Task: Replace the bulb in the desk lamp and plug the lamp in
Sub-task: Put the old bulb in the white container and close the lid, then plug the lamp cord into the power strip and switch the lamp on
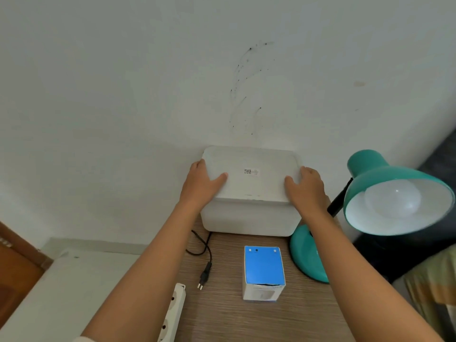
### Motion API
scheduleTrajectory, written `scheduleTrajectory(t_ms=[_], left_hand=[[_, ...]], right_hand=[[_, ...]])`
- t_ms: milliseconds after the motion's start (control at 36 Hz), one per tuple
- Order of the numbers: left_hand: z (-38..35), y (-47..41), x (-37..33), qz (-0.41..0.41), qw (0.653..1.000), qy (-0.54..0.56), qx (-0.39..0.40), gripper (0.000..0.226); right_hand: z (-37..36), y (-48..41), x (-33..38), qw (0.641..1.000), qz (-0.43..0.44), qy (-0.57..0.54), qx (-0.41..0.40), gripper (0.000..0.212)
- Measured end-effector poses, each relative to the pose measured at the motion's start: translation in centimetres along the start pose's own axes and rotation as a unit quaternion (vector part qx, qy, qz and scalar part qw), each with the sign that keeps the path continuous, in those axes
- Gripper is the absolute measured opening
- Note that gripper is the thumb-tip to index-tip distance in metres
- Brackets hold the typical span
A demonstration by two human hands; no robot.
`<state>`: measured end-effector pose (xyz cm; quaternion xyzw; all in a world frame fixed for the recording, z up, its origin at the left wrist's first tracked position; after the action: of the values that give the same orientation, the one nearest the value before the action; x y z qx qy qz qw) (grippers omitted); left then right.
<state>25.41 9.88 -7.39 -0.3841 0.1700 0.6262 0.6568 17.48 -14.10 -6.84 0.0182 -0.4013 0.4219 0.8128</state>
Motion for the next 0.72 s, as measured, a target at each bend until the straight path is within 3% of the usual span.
scheduleTrajectory(t_ms=[139, 194, 250, 389, 583, 667, 722], left_hand=[[2.2, 0.7, -0.6, -0.009, 1.000, -0.004, -0.010, 0.052], [3.7, 1.6, -0.9, -0.015, 1.000, -0.010, -0.020, 0.053], [5.5, 3.1, -0.8, -0.018, 0.999, -0.014, -0.033, 0.054], [8.8, 8.6, 2.3, -0.018, 0.998, -0.030, -0.043, 0.054], [8.3, 19.2, 10.4, 0.040, 0.994, -0.094, 0.043, 0.071], [7.5, 22.7, 12.8, 0.056, 0.993, -0.077, 0.066, 0.066], [7.0, 24.2, 13.8, 0.075, 0.993, -0.059, 0.072, 0.079]], right_hand=[[0.8, 1.0, 1.5, 1.000, 0.018, 0.012, 0.015, 0.037], [1.1, 2.1, 2.7, 0.999, 0.034, 0.001, 0.027, 0.045], [1.3, 3.9, 4.4, 0.997, 0.065, -0.015, 0.038, 0.051], [0.4, 9.9, 8.2, 0.988, 0.108, -0.088, 0.059, 0.046], [-5.9, 19.7, 7.7, 0.974, 0.087, -0.096, 0.187, 0.030], [-8.3, 22.2, 5.7, 0.976, 0.080, -0.047, 0.195, 0.030], [-9.2, 22.9, 4.2, 0.981, 0.053, -0.019, 0.184, 0.033]])
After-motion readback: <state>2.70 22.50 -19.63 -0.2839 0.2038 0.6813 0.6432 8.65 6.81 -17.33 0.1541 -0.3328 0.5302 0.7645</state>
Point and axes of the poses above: each hand's wrist, its own y-axis away from the middle knuckle, its own z-axis out of the back of the hand, x = y × z, the point moved 7 cm from there along -y, towards the middle knuckle, and after that the axes turned 15 degrees about -x, right-handed, at the moved point
